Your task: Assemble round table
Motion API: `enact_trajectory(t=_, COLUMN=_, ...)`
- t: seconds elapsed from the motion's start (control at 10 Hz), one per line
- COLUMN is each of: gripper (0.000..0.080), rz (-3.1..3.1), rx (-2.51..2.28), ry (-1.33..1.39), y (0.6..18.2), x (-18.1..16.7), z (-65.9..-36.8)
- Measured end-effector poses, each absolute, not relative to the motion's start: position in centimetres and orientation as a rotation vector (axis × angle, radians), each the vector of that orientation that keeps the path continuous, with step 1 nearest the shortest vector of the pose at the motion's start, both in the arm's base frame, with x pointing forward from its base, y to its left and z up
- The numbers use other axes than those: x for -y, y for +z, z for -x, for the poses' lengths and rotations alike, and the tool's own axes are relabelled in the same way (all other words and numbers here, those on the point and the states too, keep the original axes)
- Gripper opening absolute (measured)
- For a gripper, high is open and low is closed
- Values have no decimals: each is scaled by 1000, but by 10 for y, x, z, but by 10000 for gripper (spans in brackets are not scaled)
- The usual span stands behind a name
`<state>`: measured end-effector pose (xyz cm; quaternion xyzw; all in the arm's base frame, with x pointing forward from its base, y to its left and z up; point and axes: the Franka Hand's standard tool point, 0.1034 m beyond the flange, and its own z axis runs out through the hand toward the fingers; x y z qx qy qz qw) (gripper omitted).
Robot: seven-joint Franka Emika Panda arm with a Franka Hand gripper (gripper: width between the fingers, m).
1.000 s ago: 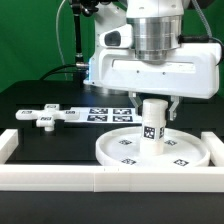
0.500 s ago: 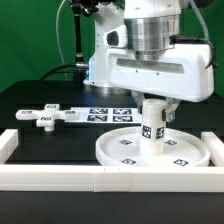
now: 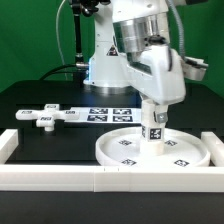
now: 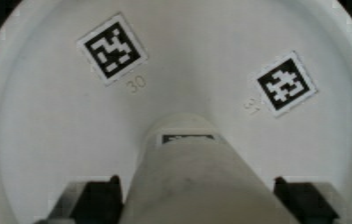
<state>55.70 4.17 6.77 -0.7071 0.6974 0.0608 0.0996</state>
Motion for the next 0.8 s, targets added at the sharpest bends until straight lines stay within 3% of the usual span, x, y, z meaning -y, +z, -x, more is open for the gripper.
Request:
enact_trajectory(t=0.7, gripper=418, rz=1735, rx=-2321, ry=209, y=69, x=-42, z=-562)
enact_trajectory(t=0.8, gripper=582, rz=1776, rx=-2291, ry=208, y=69, x=-42, z=-561)
